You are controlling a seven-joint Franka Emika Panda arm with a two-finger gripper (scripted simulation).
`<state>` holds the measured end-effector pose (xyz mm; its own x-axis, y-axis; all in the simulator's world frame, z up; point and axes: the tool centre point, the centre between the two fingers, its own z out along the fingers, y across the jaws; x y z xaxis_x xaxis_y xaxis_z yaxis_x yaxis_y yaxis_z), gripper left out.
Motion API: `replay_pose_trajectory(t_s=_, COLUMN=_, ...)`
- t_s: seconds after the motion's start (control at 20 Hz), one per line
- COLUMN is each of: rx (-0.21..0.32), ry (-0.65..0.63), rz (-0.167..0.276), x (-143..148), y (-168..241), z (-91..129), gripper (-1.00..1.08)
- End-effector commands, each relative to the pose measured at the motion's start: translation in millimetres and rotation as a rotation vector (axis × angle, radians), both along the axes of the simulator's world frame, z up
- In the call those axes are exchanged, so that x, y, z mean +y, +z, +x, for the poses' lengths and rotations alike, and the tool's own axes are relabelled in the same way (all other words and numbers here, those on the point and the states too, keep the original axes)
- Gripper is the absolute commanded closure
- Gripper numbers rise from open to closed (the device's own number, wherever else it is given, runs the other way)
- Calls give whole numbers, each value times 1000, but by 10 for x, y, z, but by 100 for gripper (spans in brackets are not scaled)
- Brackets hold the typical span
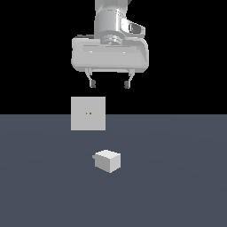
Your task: Plug the charger into the wall socket.
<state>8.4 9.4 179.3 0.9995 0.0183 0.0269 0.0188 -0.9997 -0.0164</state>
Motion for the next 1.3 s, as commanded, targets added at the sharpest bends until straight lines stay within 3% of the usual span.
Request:
replay_pose_trajectory(t_s=0.0, rx=0, ry=0, rz=0, x=0, y=0, z=0, gripper=-92)
replay_pose_trajectory(t_s=0.55, rx=-16, ry=81, rz=5, x=37, y=-104, z=-97, gripper=-92)
replay_pose_trajectory(t_s=1.25, rx=-74, ry=369, rz=23, x=106, y=-488, z=-445, gripper=-92)
